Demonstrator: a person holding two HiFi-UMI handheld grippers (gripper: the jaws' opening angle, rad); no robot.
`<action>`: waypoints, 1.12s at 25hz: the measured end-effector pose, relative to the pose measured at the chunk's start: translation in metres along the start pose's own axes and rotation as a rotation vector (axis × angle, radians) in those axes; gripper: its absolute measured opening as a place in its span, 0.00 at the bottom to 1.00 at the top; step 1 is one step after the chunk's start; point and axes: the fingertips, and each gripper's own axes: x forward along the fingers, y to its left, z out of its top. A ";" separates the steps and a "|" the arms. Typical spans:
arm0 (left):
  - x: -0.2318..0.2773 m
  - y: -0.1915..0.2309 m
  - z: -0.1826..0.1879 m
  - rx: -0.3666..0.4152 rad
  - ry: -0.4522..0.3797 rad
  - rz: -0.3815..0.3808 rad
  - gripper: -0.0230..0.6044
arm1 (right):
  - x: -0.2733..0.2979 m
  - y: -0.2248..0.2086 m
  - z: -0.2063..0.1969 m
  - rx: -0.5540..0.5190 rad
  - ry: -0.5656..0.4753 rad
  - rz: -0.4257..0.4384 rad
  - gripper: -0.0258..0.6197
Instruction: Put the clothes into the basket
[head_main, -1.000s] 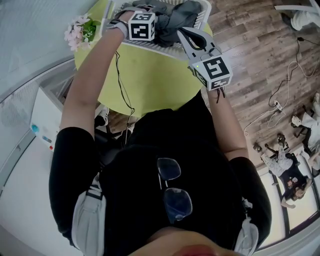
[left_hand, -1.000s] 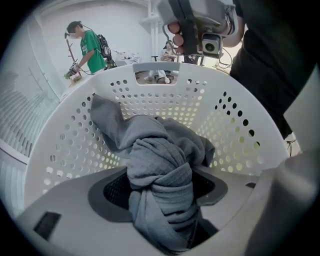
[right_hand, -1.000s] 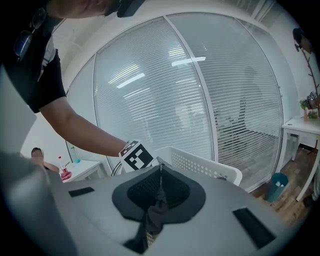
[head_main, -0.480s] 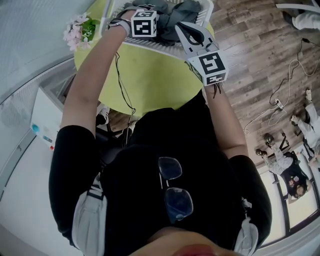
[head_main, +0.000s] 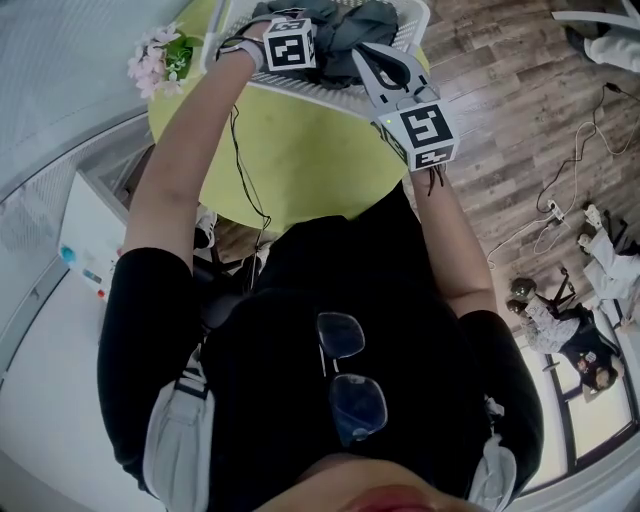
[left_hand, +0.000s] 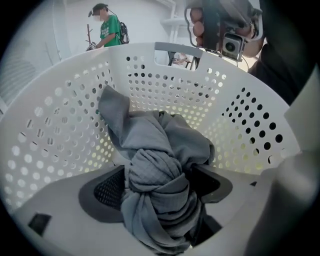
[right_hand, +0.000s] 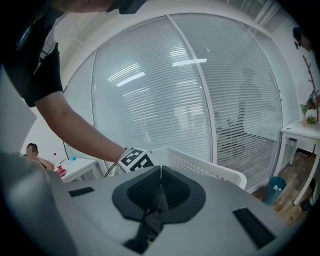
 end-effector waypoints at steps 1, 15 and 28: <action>-0.003 0.001 0.001 -0.007 -0.009 0.010 0.68 | -0.001 0.000 0.001 0.000 0.000 0.002 0.08; -0.102 -0.023 0.044 -0.090 -0.163 0.092 0.68 | -0.018 0.020 0.034 -0.066 -0.029 0.060 0.08; -0.215 -0.089 0.074 -0.285 -0.485 0.342 0.67 | -0.051 0.076 0.066 -0.147 -0.088 0.184 0.08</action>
